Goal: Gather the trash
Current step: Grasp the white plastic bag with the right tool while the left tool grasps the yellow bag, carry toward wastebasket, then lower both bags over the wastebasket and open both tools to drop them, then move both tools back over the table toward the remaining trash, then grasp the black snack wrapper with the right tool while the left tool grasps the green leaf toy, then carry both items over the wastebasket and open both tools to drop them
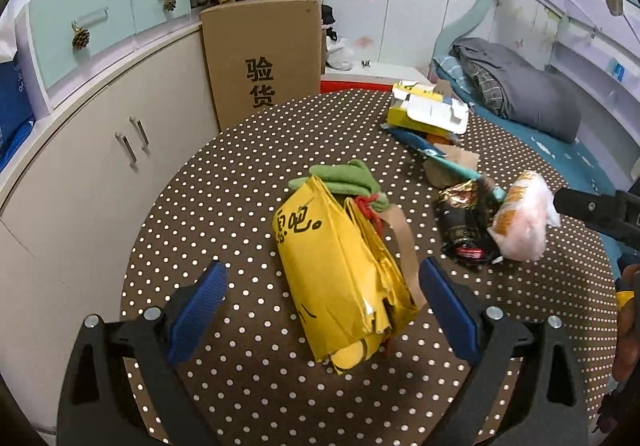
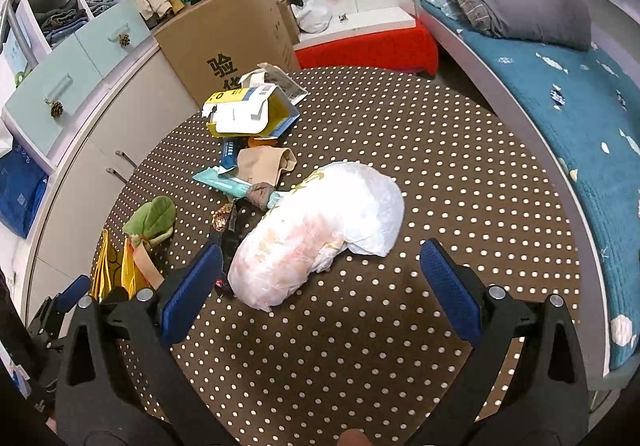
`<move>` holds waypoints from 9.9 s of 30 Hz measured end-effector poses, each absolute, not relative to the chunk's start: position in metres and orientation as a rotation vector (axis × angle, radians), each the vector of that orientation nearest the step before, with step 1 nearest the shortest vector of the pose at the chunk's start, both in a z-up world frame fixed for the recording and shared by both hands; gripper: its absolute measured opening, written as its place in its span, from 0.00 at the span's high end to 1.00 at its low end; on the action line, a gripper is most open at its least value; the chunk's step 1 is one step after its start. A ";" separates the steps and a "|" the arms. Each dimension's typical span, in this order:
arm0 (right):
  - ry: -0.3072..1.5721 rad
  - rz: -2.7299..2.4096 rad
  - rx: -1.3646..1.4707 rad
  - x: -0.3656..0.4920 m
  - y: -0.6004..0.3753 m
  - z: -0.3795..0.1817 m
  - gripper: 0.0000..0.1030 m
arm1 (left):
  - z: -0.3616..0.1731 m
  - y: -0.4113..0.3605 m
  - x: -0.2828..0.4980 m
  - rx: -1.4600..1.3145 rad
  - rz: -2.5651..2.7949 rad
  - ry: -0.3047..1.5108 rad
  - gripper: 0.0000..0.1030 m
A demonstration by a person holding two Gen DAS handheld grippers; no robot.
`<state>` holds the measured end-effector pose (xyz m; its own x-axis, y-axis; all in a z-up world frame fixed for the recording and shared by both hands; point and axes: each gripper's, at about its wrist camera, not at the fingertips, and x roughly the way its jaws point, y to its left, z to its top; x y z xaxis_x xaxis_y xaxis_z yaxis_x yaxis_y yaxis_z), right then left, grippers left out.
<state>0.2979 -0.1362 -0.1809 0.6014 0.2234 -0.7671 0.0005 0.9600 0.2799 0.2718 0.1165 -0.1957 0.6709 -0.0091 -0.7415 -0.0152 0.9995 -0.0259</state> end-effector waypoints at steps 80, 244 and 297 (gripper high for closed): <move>1.045 -0.251 0.705 0.236 -0.519 -0.368 0.34 | -0.190 -0.325 0.293 0.249 -0.740 0.891 0.67; 0.637 0.098 0.432 0.219 -0.339 -0.150 0.77 | -0.118 -0.120 0.277 0.071 -0.470 0.756 0.82; 0.788 -0.414 0.887 0.152 -0.541 -0.302 0.06 | -0.219 -0.362 0.293 0.417 -0.703 1.002 0.12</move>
<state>0.1525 -0.5414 -0.3023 0.6534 -0.0073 -0.7570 0.6192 0.5804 0.5288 0.2926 -0.3621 -0.2190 0.3495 -0.3416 -0.8725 0.7045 0.7097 0.0043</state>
